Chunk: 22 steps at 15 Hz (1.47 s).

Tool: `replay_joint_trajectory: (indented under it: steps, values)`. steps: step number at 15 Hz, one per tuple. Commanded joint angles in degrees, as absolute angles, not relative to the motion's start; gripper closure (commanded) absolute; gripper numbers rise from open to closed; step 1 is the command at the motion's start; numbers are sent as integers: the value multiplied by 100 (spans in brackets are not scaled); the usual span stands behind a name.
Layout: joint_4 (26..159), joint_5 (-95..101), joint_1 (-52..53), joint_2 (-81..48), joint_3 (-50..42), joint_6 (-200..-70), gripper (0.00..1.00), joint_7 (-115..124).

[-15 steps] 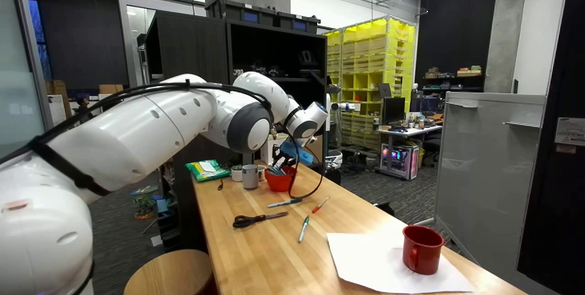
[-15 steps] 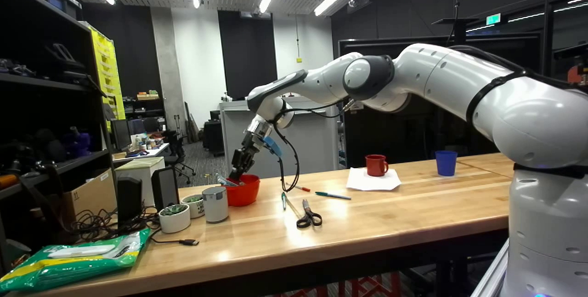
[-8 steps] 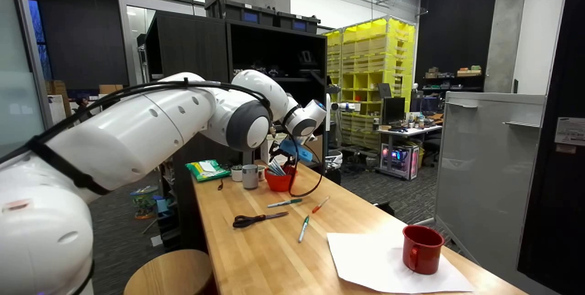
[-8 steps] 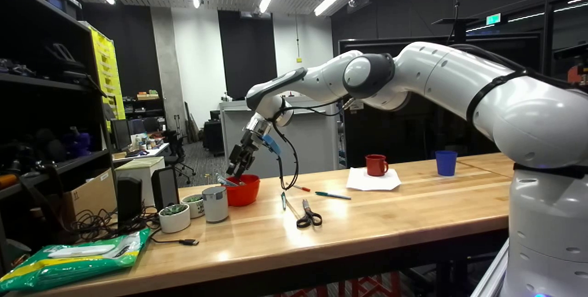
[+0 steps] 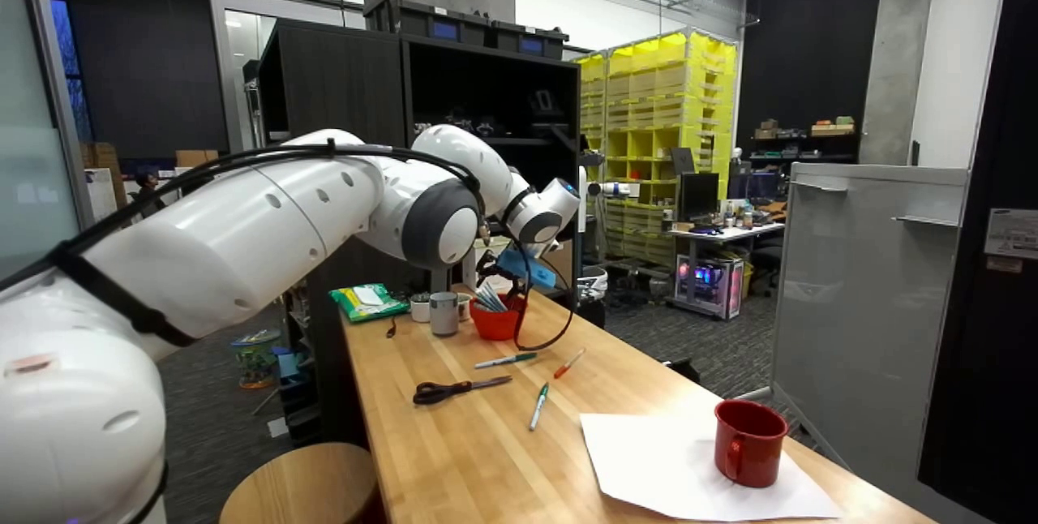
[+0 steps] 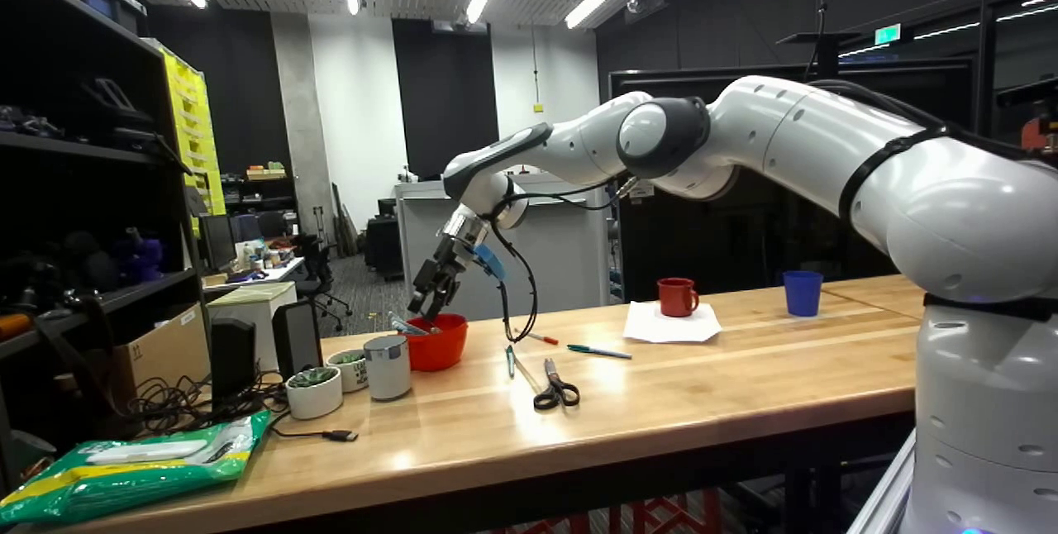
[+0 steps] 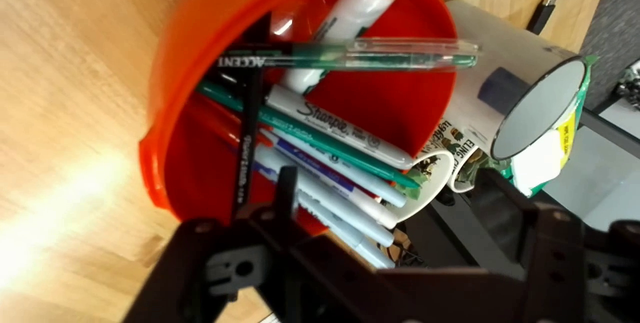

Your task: Remove the purple pen from the orange bowl and put it on the counter.

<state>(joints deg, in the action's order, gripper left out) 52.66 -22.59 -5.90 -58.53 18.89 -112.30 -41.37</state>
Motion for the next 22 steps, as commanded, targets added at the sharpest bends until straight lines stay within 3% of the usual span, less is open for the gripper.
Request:
replay_joint_trajectory:
  steps: [1, 22]
  values:
    - [5243, -2099, -520, -5833, 1823, -11263, 0, -4655]
    - [5177, -1993, -432, -6083, 1887, -11117, 0, -8469]
